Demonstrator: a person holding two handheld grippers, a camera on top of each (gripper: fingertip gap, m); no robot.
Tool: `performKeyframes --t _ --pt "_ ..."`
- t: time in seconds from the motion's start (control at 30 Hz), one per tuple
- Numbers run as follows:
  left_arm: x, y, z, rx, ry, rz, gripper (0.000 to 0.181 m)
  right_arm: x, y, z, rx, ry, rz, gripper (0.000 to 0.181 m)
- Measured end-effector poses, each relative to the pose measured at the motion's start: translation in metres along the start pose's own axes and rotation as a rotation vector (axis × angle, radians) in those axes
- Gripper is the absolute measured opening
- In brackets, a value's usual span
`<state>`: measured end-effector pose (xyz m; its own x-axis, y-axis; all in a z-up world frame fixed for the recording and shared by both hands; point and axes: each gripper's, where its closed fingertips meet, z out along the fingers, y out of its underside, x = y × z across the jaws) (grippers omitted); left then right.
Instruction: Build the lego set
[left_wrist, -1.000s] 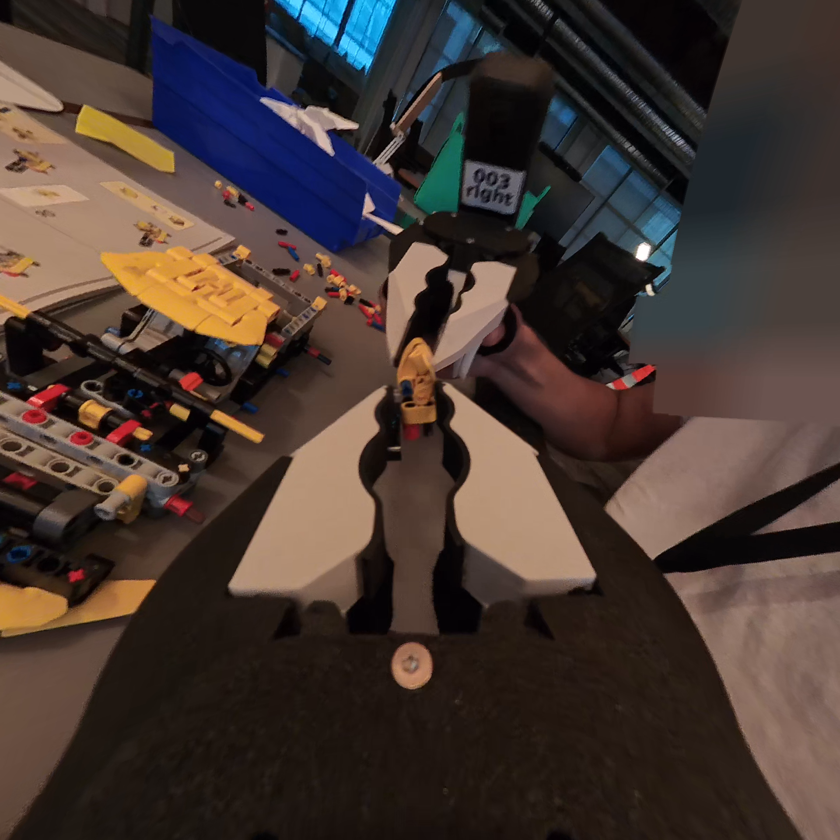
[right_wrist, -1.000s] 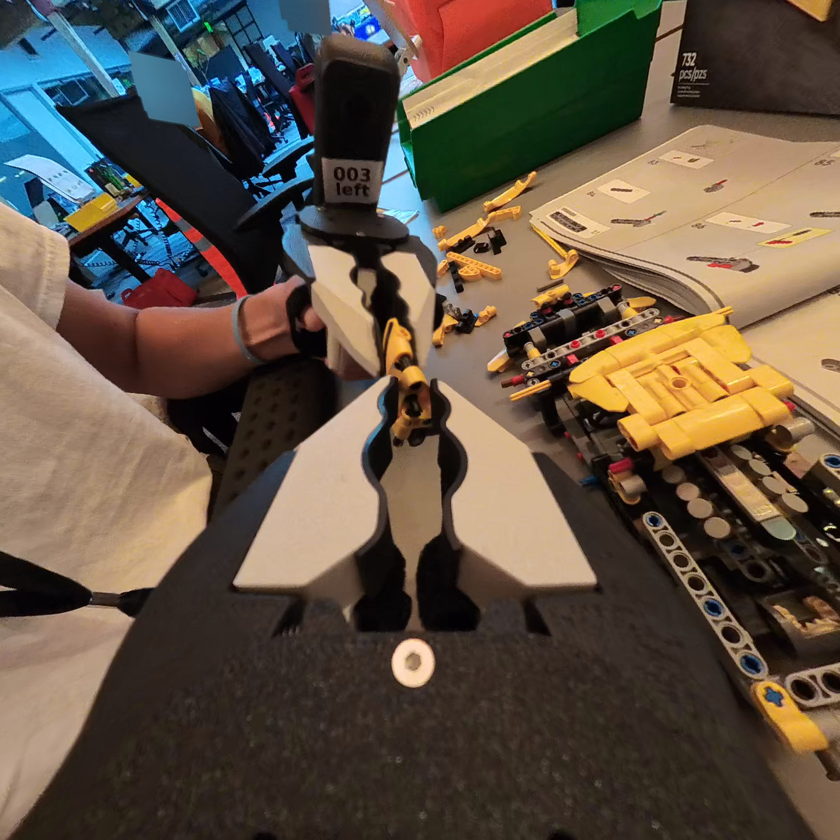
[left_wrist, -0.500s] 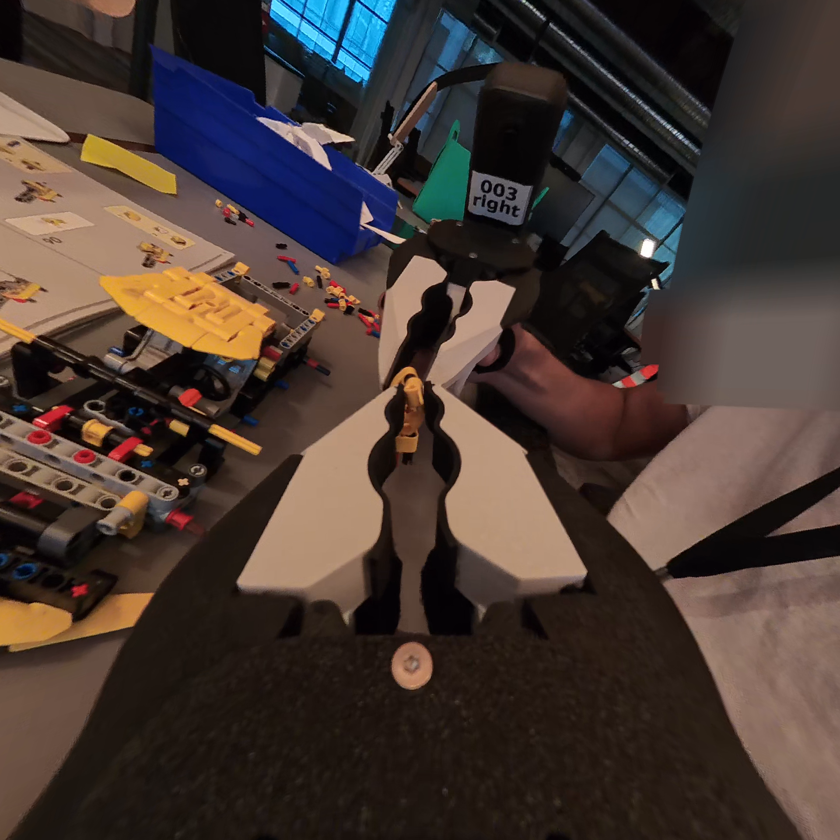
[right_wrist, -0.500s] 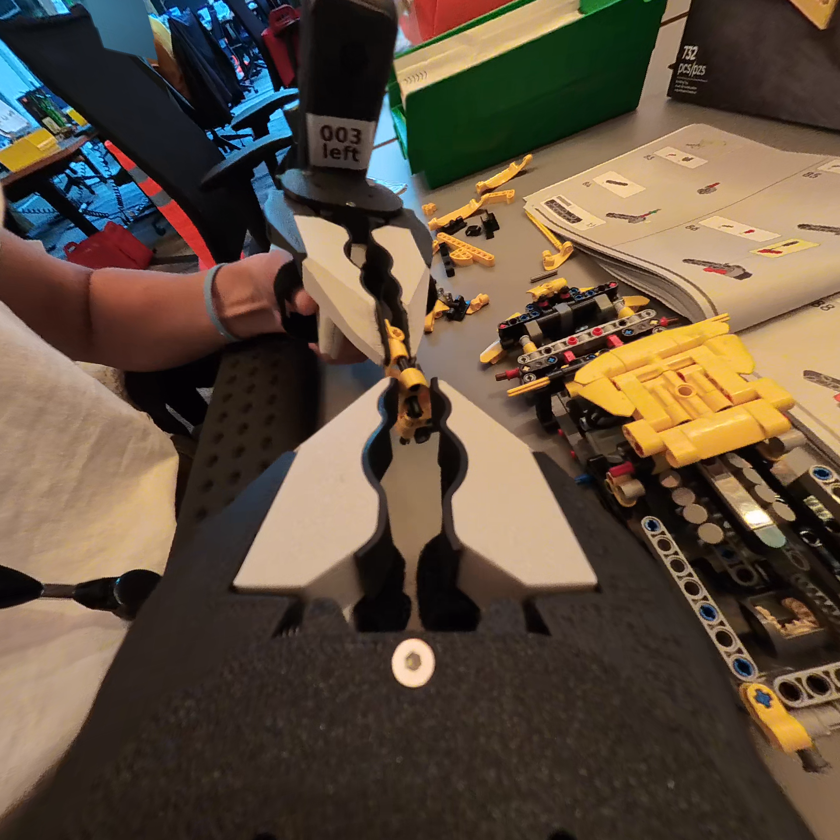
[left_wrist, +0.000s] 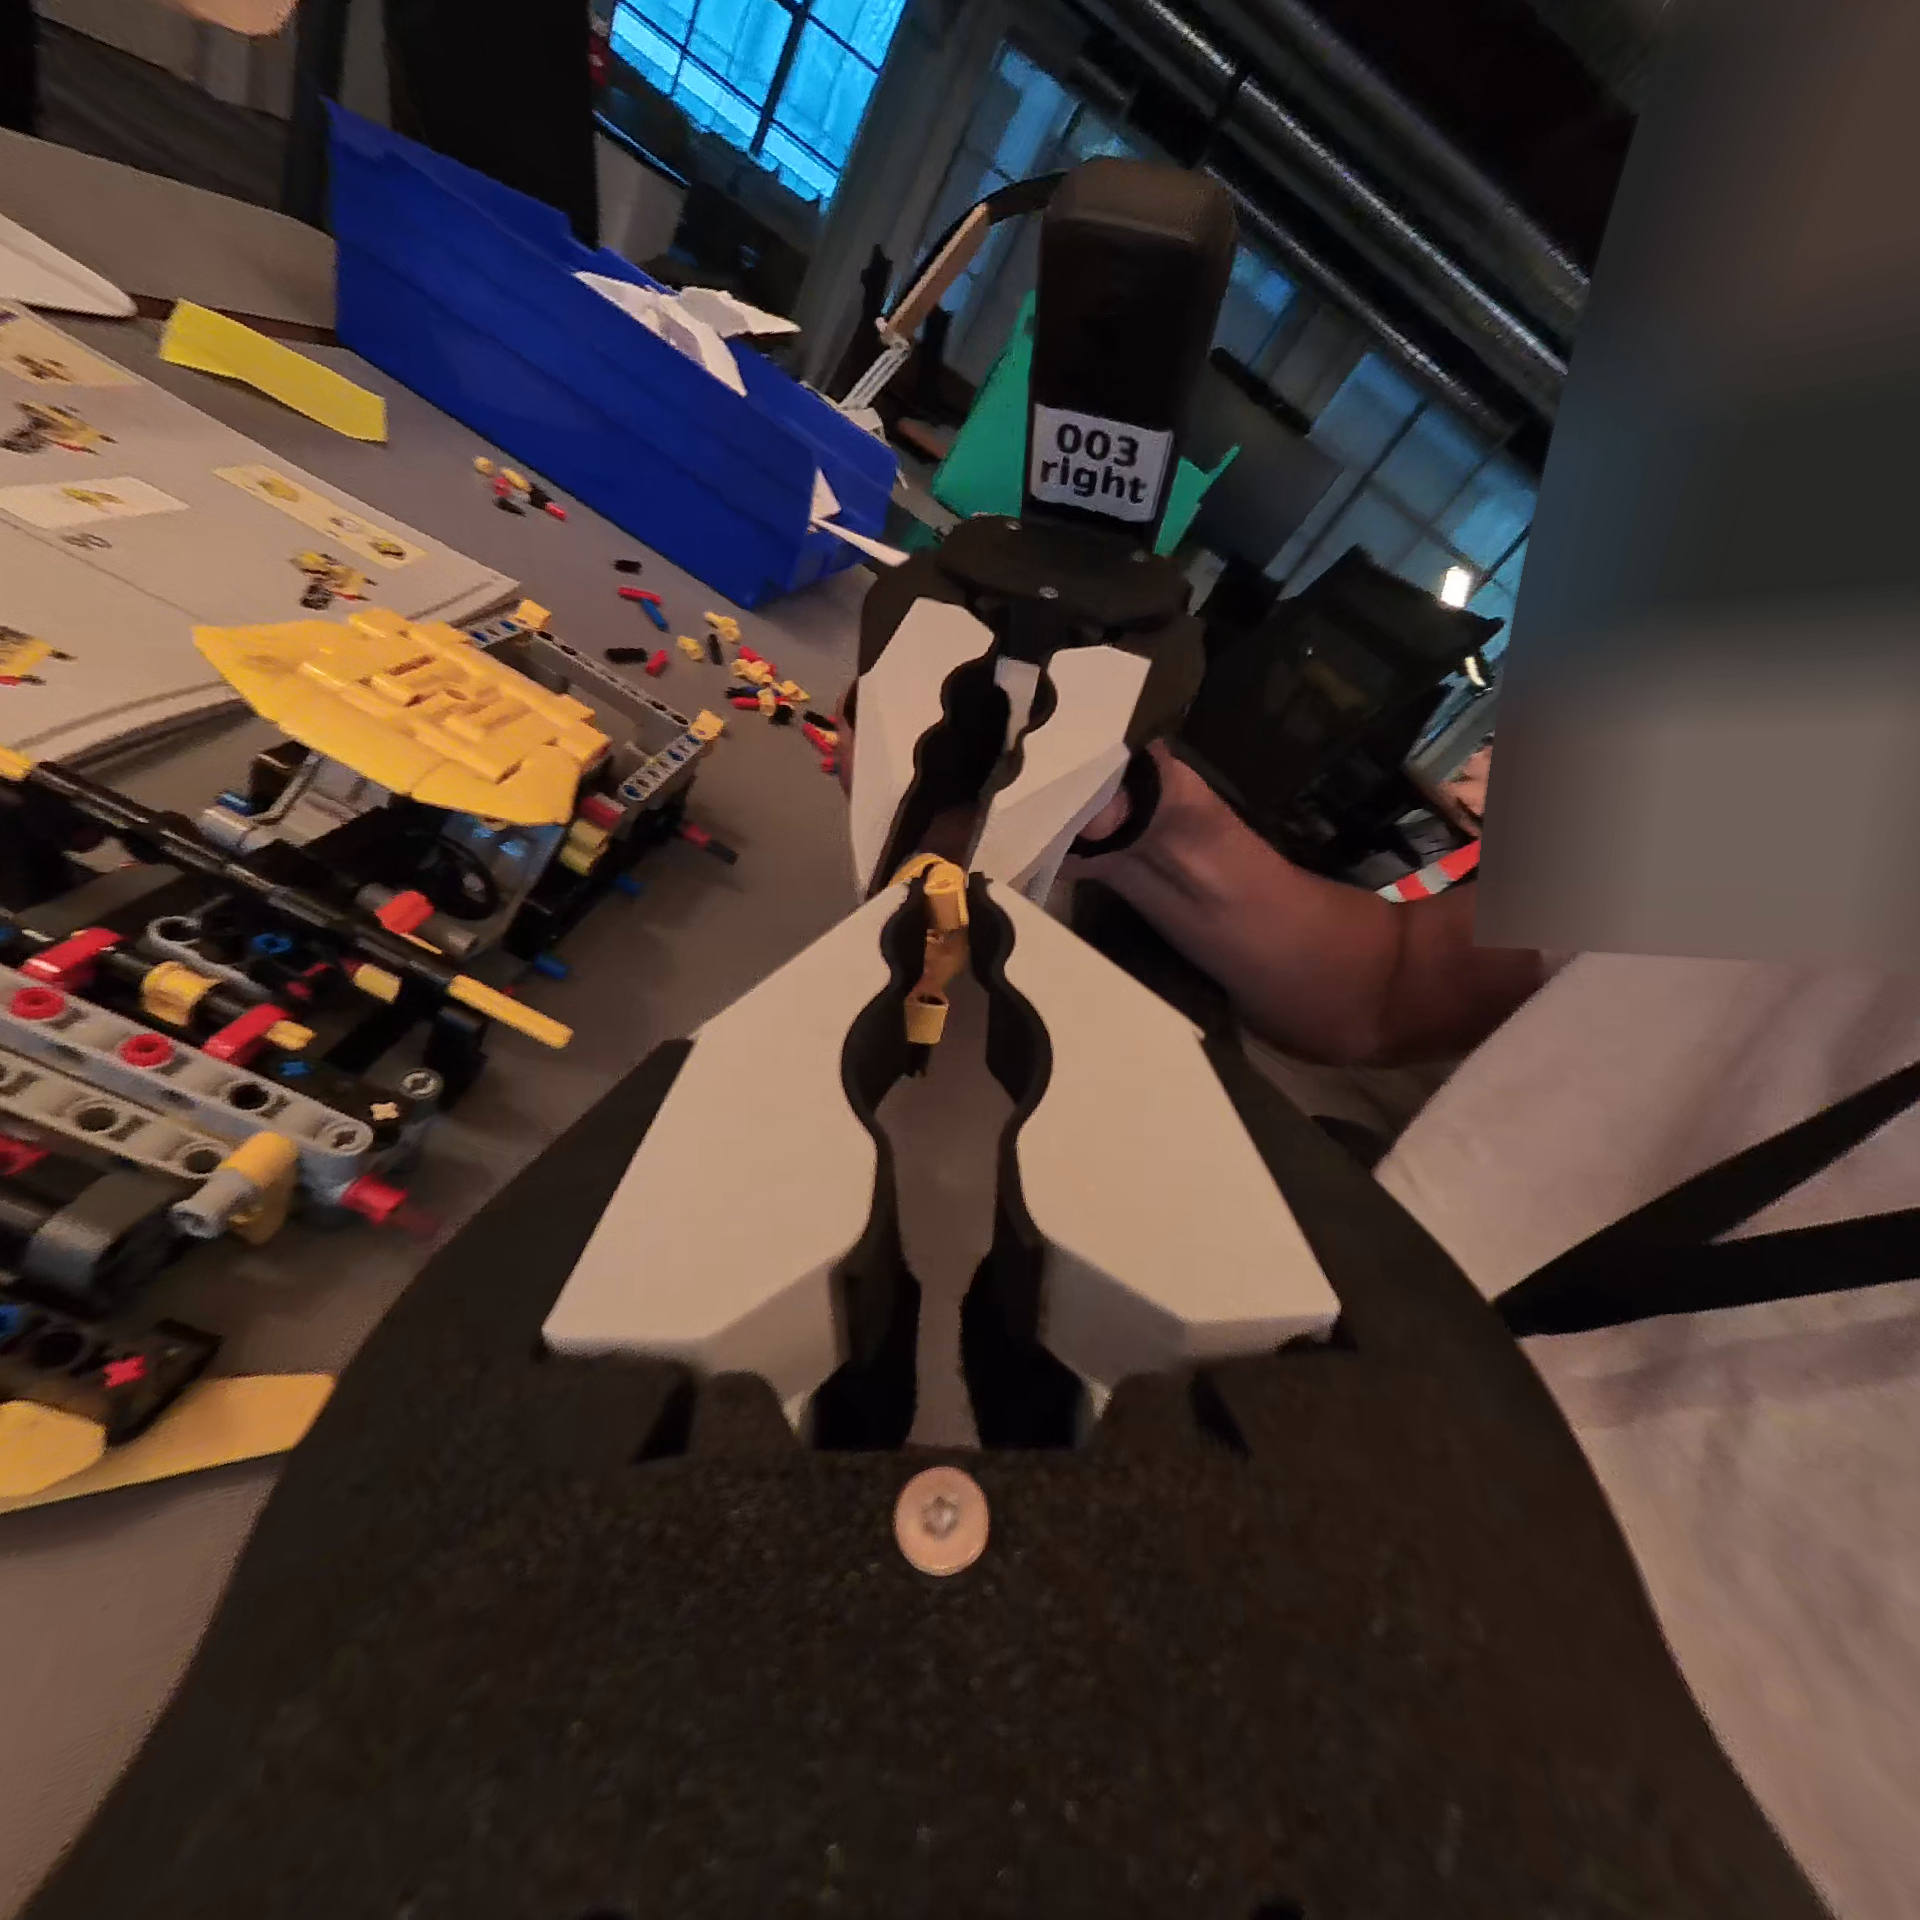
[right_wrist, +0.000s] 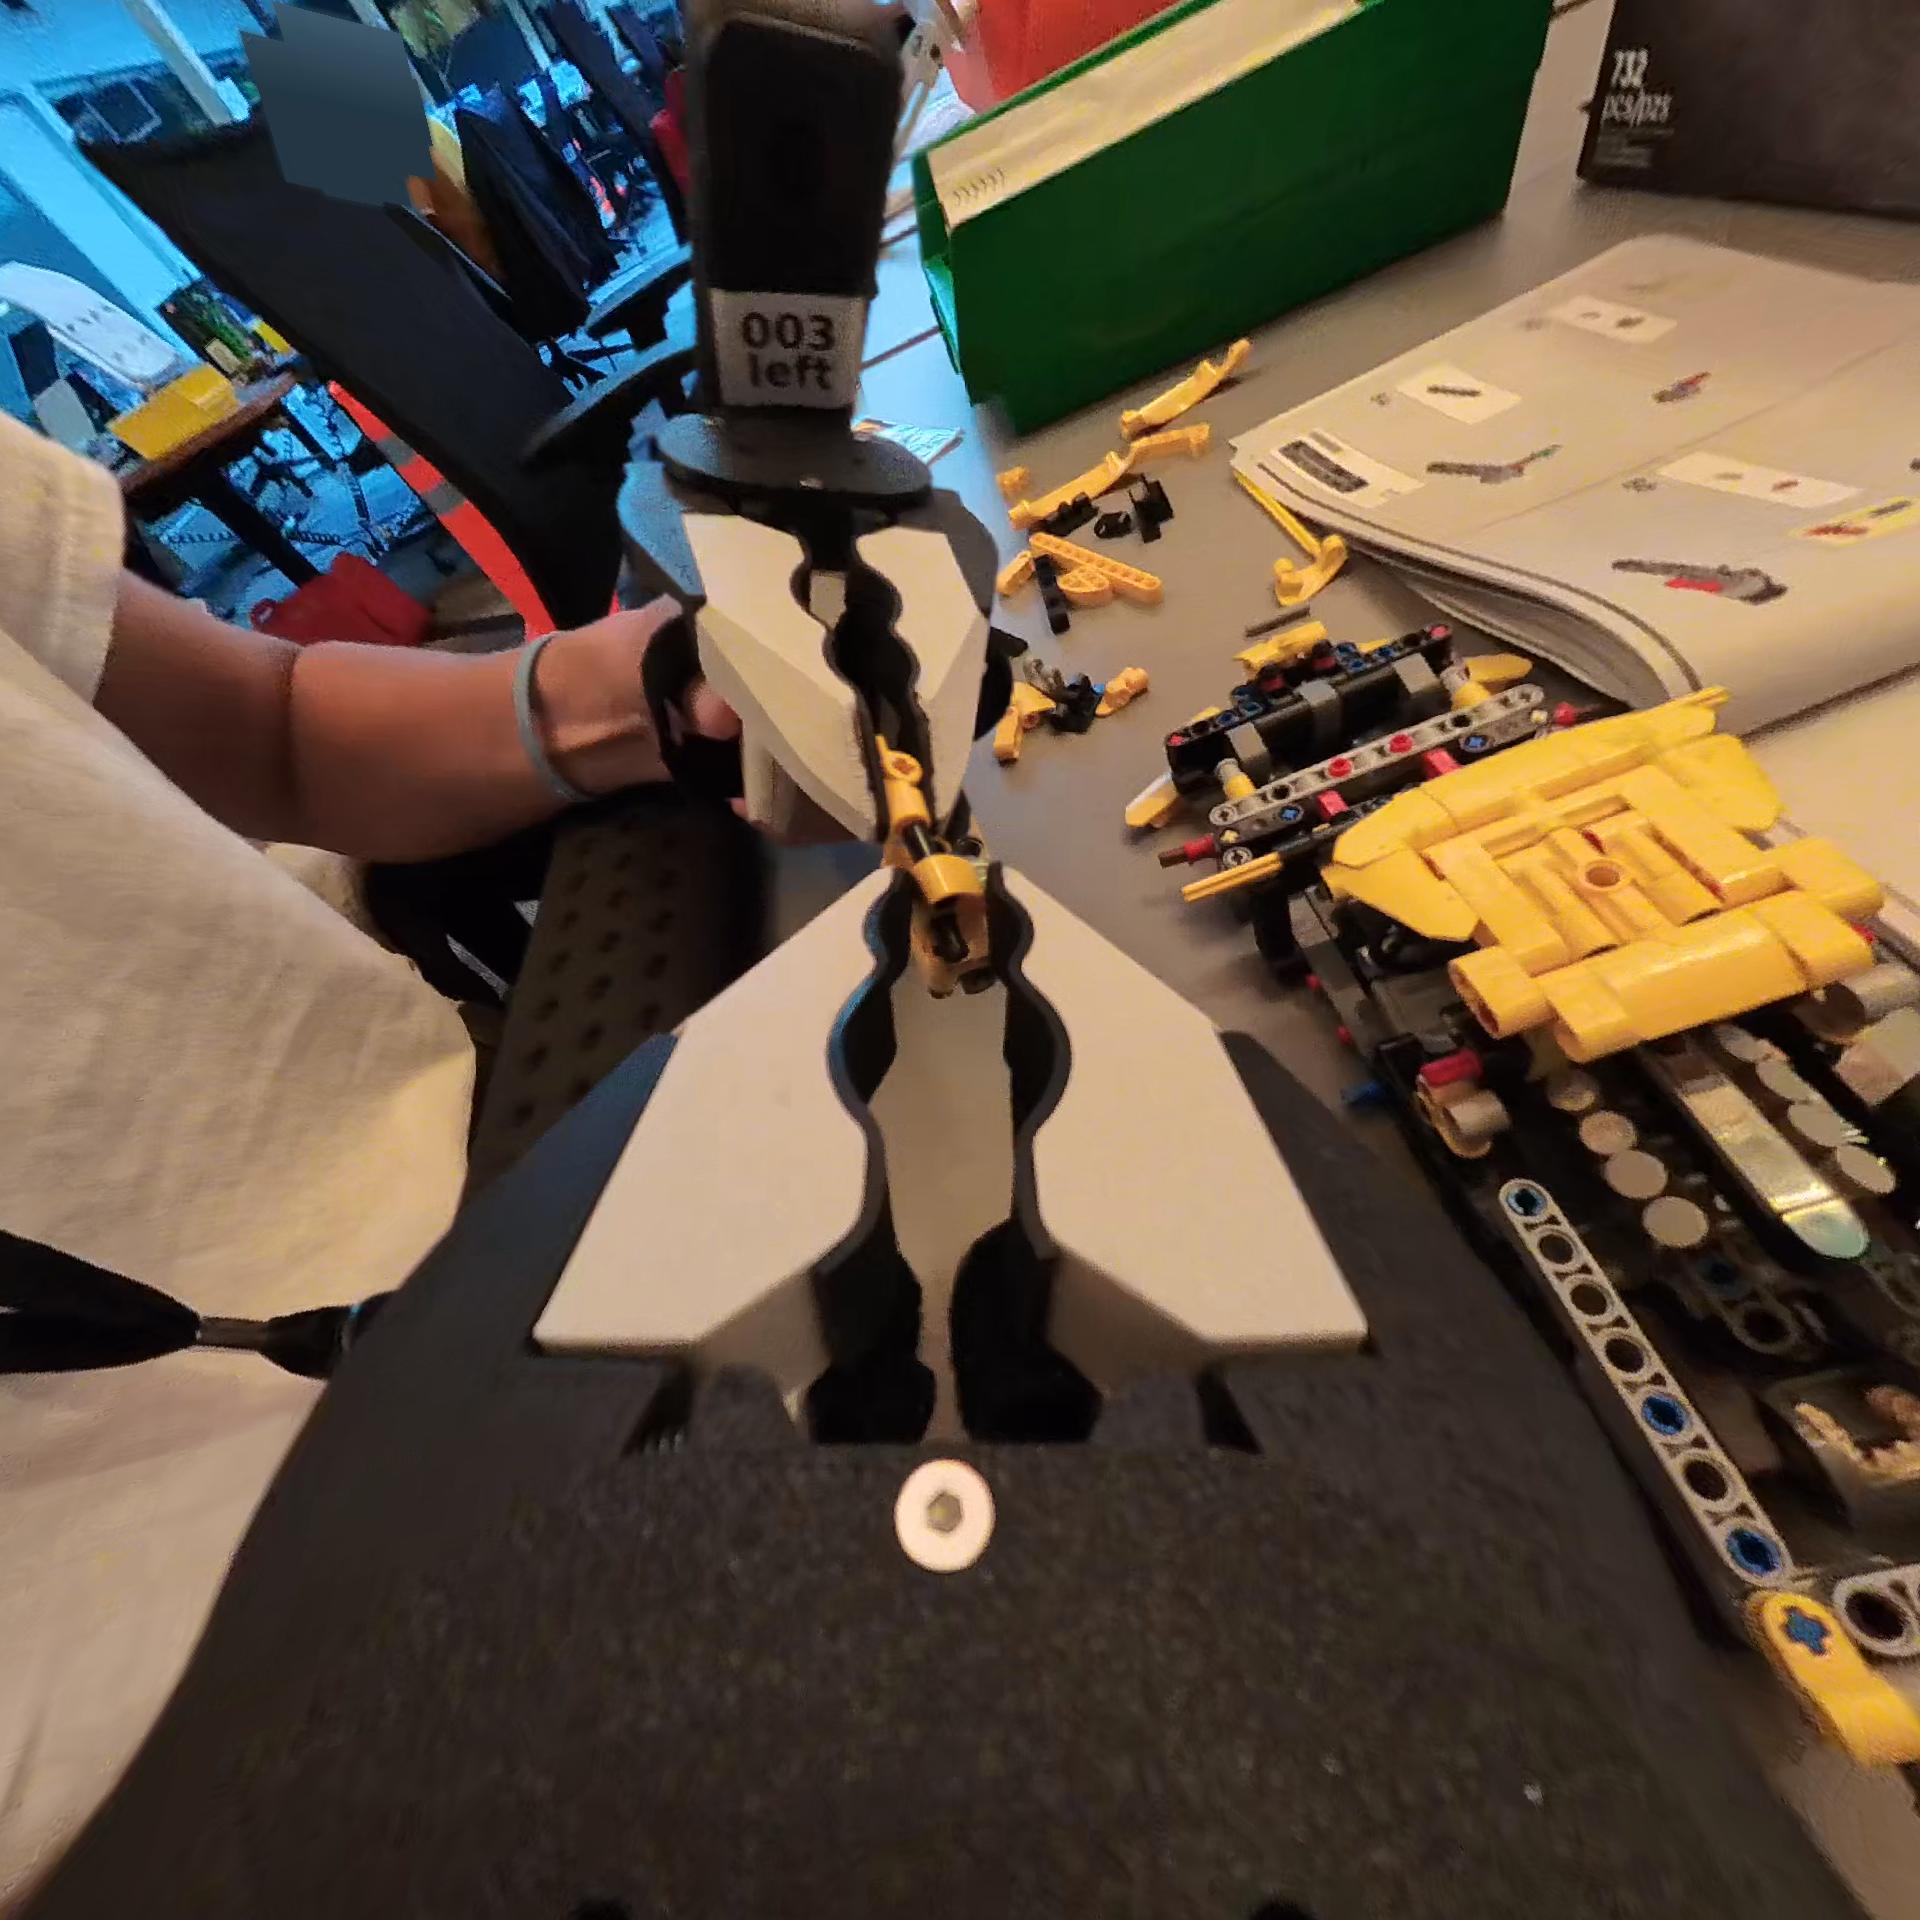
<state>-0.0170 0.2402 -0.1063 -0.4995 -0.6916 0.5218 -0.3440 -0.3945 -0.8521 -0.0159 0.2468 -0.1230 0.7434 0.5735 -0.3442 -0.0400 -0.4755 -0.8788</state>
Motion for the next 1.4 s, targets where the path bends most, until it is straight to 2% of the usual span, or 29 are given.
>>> performKeyframes --t 0.13,0.27,0.53,0.67,0.8,1.3,1.4 --pt "0.011 -0.006 -0.003 0.042 0.096 -0.073 0.007 -0.009 -0.008 -0.004 0.06 -0.051 -0.039 0.014" --pt "0.01 -0.005 -0.005 0.04 0.086 -0.064 0.007 -0.012 -0.01 -0.008 0.084 -0.097 -0.019 0.014" --pt "0.006 -0.003 -0.005 0.033 0.051 -0.048 0.007 -0.004 -0.008 -0.006 0.042 0.026 -0.089 0.013" --pt "-0.003 -0.004 -0.006 0.038 -0.007 -0.022 0.007 -0.006 -0.007 -0.002 0.026 0.038 -0.093 0.013" --pt "0.0 -0.005 -0.005 0.039 -0.003 0.006 0.007 -0.002 -0.009 -0.002 0.027 0.073 -0.085 0.013" --pt "0.0 0.0 -0.002 0.034 0.017 -0.044 0.007 -0.005 -0.003 -0.002 -0.006 0.072 -0.153 0.011" --pt "-0.001 0.001 -0.003 0.022 0.017 -0.054 0.007 -0.004 -0.001 0.0 -0.001 0.055 -0.116 0.012"
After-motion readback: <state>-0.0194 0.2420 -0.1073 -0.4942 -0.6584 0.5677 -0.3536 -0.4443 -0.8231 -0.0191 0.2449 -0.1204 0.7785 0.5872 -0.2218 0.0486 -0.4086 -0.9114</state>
